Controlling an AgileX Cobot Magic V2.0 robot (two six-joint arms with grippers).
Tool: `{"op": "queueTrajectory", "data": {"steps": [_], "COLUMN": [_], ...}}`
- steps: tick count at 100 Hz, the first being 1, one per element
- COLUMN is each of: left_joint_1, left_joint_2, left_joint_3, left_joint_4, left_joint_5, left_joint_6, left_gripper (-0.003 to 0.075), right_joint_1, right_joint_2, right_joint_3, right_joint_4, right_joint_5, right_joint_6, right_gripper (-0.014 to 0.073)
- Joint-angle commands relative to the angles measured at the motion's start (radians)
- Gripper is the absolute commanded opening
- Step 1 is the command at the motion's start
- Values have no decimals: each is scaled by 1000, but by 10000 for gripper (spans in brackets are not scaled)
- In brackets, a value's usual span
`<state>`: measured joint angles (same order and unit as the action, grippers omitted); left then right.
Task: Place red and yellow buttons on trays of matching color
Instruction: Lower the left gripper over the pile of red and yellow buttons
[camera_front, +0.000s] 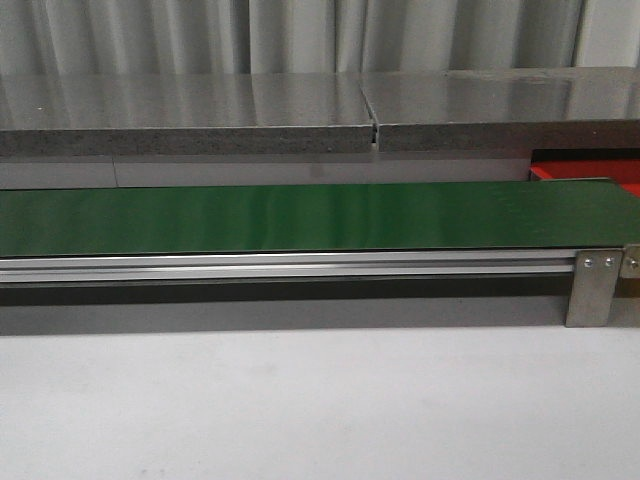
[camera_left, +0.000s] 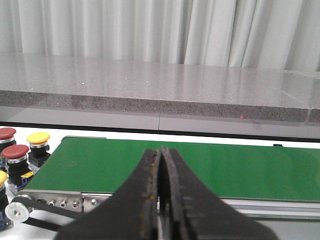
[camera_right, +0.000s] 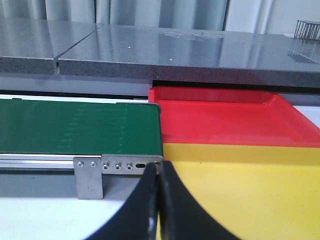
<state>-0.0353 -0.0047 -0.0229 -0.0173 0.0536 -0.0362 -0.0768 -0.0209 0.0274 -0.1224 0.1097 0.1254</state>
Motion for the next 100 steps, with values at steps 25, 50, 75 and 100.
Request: {"op": "queueTrajectory", "data": {"steps": [25,50,75,100], "left_joint_1": [3,3,3,3], "left_joint_2": [212,413,546,636], "left_joint_3": [-252,-361,-440,-502], "left_joint_4": [-6,-6,-6,1], "left_joint_5": [34,120,120,118], "left_joint_6": [-9,-9,-9,-9], "left_gripper": [-19,-19,50,426], "right_joint_1": [-4,-4,-4,-4], "right_joint_2": [-4,-4,-4,-4], "right_joint_3": [-10,-10,-10,-10], "right_joint_4": [-8,-8,-8,-8], "right_joint_5": [-73,-73,-73,-73], "right_joint_6": [0,0,0,0], "right_gripper": [-66,-66,-66,-66]}}
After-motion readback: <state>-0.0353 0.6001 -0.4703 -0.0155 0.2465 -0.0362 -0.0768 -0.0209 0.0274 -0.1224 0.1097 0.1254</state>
